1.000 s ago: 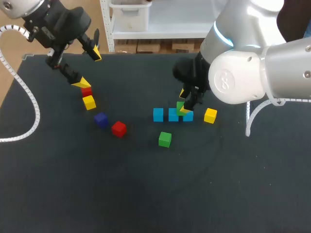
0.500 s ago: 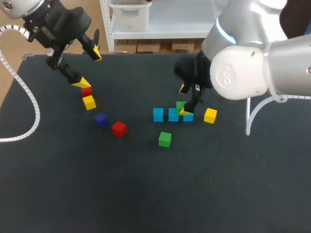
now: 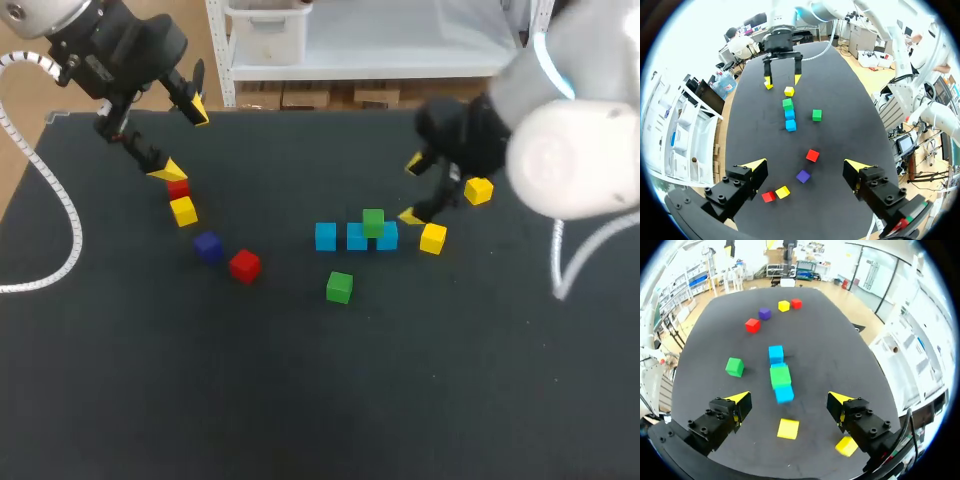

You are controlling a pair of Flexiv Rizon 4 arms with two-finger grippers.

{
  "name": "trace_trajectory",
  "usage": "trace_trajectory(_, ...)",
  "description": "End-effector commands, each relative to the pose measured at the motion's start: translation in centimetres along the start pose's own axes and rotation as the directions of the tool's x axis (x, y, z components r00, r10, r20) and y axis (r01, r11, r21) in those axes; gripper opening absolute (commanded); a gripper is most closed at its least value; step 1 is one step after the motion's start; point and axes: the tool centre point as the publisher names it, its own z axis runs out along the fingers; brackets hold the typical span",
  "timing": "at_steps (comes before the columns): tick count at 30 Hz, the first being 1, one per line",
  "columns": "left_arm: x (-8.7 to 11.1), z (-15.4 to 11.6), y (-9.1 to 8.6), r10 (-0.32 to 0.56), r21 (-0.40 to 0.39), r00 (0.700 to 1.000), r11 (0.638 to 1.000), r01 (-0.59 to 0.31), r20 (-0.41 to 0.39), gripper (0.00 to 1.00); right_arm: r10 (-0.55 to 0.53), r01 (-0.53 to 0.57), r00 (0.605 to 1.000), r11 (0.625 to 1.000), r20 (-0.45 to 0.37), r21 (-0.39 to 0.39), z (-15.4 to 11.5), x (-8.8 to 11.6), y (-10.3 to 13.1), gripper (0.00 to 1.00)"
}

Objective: Place the blue cubes, place green cubes on the blue cubes, place the yellow cubes on the green cubes, then place the red cubes on the yellow cubes, and place purple cube on the red cubes.

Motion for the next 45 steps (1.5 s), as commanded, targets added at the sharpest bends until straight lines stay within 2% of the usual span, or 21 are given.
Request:
trace_trajectory(1,0.1,0.0,0.0,0.003,-0.001,1.000,1.000,-0.003,0.002,1.00,0.033,-0.036,0.994,0.999,0.103,0.031,-2.4,3.0,1.1,1.00)
trace_trajectory(7,0.1,0.0,0.0,0.003,-0.001,1.000,1.000,-0.003,0.002,1.00,0.105,-0.115,0.986,0.991,0.131,0.072,-3.9,5.4,1.3,1.00)
trace_trajectory(15,0.1,0.0,0.0,0.003,-0.001,1.000,1.000,-0.003,0.002,1.00,0.136,-0.146,0.984,0.985,0.114,0.089,-5.1,7.5,1.5,1.00)
trace_trajectory(20,0.1,0.0,0.0,0.003,-0.001,1.000,1.000,-0.003,0.002,1.00,0.127,-0.133,0.985,0.990,0.118,0.052,-5.7,8.6,1.6,1.00)
trace_trajectory(24,0.1,0.0,0.0,0.003,-0.001,1.000,1.000,-0.003,0.002,1.00,0.090,-0.090,0.987,0.996,0.132,-0.006,-6.3,9.4,1.2,1.00)
trace_trajectory(32,0.1,0.0,0.0,0.003,-0.001,1.000,1.000,-0.003,0.002,1.00,0.094,-0.088,0.985,0.995,0.141,-0.048,-6.9,11.4,-0.2,1.00)
trace_trajectory(40,0.1,0.0,0.0,0.003,-0.001,1.000,1.000,-0.003,0.002,1.00,0.020,0.001,0.987,0.992,0.161,-0.127,-6.9,12.4,-1.3,1.00)
trace_trajectory(45,0.1,0.0,0.0,0.003,-0.001,1.000,1.000,-0.003,0.002,1.00,-0.004,0.025,0.985,0.992,0.171,-0.124,-6.8,12.9,-1.9,1.00)
